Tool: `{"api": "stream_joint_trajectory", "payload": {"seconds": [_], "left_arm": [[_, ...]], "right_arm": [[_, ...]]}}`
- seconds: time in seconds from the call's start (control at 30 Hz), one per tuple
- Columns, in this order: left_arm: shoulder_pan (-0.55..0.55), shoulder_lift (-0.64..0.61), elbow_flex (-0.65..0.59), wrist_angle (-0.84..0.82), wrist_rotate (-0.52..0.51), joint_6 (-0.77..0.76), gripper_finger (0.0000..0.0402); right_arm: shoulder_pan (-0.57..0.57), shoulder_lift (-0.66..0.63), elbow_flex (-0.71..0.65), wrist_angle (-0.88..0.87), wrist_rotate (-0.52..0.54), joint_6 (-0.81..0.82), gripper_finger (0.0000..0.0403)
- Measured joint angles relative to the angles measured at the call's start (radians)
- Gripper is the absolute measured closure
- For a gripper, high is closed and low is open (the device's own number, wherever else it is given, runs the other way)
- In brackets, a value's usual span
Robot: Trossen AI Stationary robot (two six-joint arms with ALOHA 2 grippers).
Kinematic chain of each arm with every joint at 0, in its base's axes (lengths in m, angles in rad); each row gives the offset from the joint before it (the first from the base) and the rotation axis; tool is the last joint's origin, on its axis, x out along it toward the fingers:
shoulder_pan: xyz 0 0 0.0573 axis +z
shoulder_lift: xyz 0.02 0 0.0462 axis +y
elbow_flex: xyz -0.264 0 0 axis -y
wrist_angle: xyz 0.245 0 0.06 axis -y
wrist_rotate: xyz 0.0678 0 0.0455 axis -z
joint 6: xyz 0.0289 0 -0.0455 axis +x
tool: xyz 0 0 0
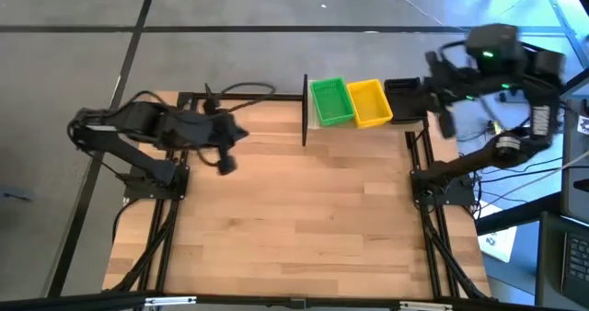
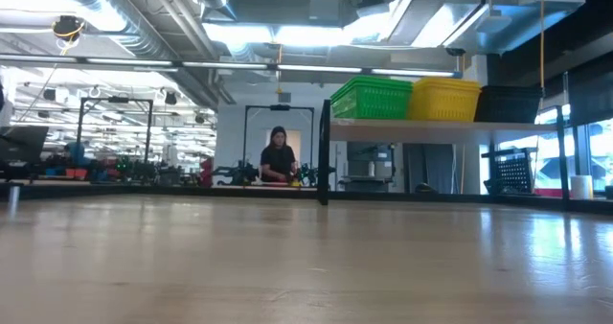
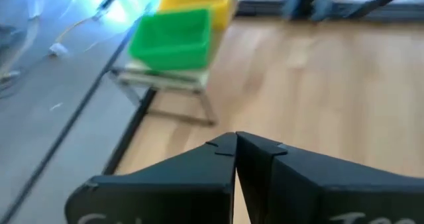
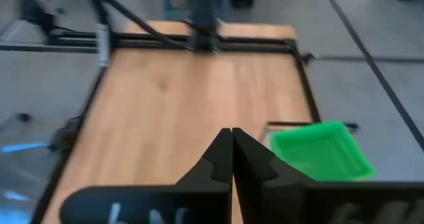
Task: Stack baskets on shelf by color
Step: Return to Home Position
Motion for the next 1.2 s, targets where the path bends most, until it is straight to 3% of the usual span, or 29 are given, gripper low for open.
{"api": "stream_joint_trajectory", "payload": {"seconds": [0.2,0.4,0.53,0.73,1.07,1.2], "left_arm": [[-0.093,-0.140,-0.135,0.106,0.059,-0.039,0.0401],[-0.151,-0.293,-0.377,0.331,0.061,-0.028,0.0401],[-0.154,-0.407,-0.539,0.535,0.125,0.040,0.0401],[-0.125,-0.553,-0.722,0.760,0.197,0.096,0.0401],[-0.025,-0.696,-0.928,0.870,0.358,0.153,0.0401],[0.034,-0.742,-0.986,0.876,0.411,0.153,0.0401]], "right_arm": [[0.091,-0.162,-0.141,0.064,-0.043,0.045,0.0402],[0.117,-0.401,-0.475,0.258,-0.039,0.181,0.0402],[0.117,-0.582,-0.675,0.371,-0.040,0.216,0.0403],[0.117,-0.832,-0.927,0.478,-0.039,0.293,0.0403],[0.117,-1.150,-1.349,0.749,-0.098,0.308,0.0403],[0.117,-1.234,-1.458,0.826,-0.118,0.336,0.0403]]}}
